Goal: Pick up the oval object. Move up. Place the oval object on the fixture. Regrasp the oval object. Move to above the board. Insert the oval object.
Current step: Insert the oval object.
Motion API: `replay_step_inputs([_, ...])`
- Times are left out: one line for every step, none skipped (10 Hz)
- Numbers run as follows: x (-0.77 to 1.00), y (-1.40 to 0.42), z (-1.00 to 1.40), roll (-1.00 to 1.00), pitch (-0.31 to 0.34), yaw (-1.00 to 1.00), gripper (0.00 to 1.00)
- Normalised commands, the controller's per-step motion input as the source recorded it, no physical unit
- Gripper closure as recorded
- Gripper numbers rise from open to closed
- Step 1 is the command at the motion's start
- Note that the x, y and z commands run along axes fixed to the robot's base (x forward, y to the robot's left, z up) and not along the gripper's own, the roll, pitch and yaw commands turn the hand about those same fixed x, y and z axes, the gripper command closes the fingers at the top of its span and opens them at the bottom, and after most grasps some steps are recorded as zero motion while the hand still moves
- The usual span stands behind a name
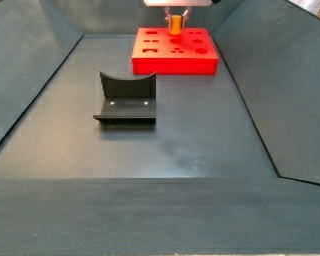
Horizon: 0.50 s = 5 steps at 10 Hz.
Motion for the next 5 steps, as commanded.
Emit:
replay_step_inputs([-0.45,-0.13,-0.17,0.2,-0.039,0.0,1.0])
replay_step_inputs([-0.47,-0.11,-0.26,0.21,-0.08,0.0,1.0])
replay_step_inputs([-0.15,-0.02,-0.05,0.09,-0.004,0.0,1.0])
replay_step_inputs([0.0,0.0,0.0,0.02,0.0,0.0,1.0])
replay_step_inputs([0.0,0.0,0.0,0.02,0.0,0.0,1.0])
